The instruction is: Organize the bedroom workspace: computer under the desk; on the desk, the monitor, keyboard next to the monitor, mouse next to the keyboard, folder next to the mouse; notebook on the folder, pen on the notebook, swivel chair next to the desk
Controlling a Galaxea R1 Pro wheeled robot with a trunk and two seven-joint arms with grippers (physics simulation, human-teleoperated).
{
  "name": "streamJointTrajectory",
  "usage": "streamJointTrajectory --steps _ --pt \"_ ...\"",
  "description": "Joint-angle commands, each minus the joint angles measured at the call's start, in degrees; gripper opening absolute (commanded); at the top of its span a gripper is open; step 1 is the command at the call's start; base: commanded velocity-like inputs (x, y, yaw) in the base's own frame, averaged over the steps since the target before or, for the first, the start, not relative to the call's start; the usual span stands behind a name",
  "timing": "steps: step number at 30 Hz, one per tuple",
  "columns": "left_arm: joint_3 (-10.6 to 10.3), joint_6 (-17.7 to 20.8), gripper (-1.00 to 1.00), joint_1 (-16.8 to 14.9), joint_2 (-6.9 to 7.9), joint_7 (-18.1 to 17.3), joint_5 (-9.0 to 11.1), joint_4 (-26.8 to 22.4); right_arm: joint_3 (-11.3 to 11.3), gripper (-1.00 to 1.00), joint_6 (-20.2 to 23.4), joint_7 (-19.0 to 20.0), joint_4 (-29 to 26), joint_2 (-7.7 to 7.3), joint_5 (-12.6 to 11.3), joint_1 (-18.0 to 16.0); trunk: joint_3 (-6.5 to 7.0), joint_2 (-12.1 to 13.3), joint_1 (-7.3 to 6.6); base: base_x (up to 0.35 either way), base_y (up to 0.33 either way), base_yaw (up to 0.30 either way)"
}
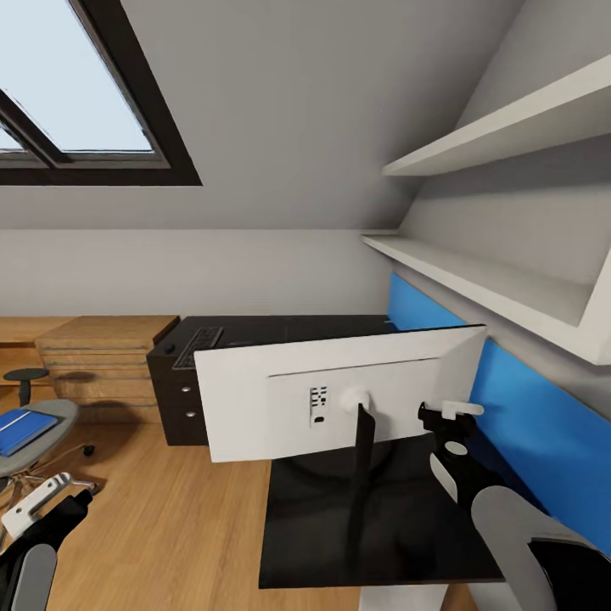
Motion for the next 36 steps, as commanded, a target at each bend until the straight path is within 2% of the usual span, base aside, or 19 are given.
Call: streamJointTrajectory --steps 1,22,36 --pt "0.05 0.17 1.00 -0.06 -0.03 0.38 0.60 -0.14 -0.33 1.00 -0.27 0.08 0.06 0.03 0.13 -0.06 -0.09 -0.07 0.02 0.014 0.000 0.000" --pt "-0.06 0.16 1.00 -0.06 -0.01 -1.04 0.60 -0.30 -0.33 1.00 -0.27 0.11 0.06 0.03 0.13 -0.06 -0.09 -0.07 0.02 0.140 0.000 0.000" --pt "-0.21 0.22 1.00 -0.06 0.00 -1.11 0.59 -0.30 0.09 1.00 -0.86 1.40 -0.09 0.08 0.33 -0.06 -0.09 -0.07 0.02 0.041 0.000 0.000"
